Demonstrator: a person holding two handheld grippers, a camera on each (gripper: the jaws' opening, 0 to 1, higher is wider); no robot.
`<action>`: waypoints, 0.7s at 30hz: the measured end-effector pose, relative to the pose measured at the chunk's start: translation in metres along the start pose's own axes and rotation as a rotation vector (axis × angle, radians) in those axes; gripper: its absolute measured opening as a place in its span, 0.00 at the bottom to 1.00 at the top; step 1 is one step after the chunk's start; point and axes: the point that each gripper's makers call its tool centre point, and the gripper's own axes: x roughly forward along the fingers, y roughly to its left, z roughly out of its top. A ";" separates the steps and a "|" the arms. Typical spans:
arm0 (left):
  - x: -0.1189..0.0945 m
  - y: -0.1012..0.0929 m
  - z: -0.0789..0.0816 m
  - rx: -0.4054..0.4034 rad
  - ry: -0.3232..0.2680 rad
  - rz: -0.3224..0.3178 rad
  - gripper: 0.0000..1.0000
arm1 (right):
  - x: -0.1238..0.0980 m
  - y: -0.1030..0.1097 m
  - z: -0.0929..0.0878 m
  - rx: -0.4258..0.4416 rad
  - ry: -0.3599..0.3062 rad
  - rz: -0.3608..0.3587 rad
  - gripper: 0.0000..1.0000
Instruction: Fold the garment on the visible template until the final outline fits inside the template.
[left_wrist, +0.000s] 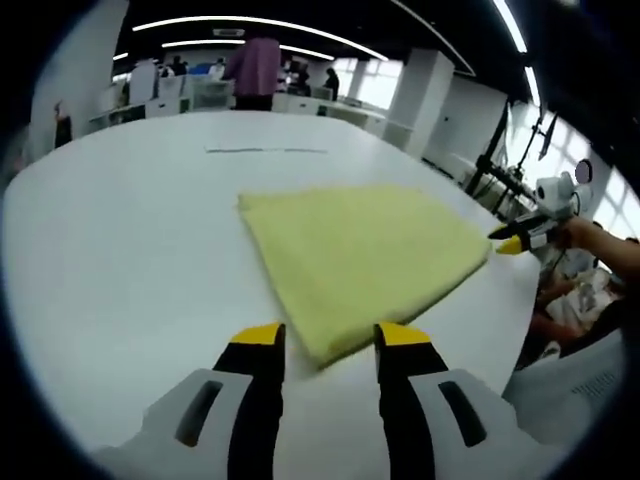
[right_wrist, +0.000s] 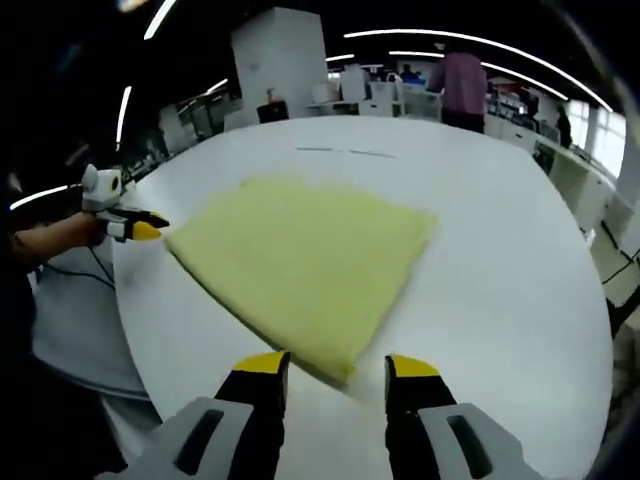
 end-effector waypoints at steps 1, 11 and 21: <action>-0.001 -0.001 0.004 0.001 -0.016 -0.002 0.39 | -0.002 0.003 0.004 0.001 -0.013 0.009 0.44; -0.020 -0.014 0.024 0.027 -0.055 -0.033 0.66 | -0.020 0.026 0.031 -0.048 -0.068 0.058 0.75; -0.046 -0.019 0.036 0.016 -0.072 -0.026 0.80 | -0.040 0.036 0.049 -0.023 -0.133 0.062 0.89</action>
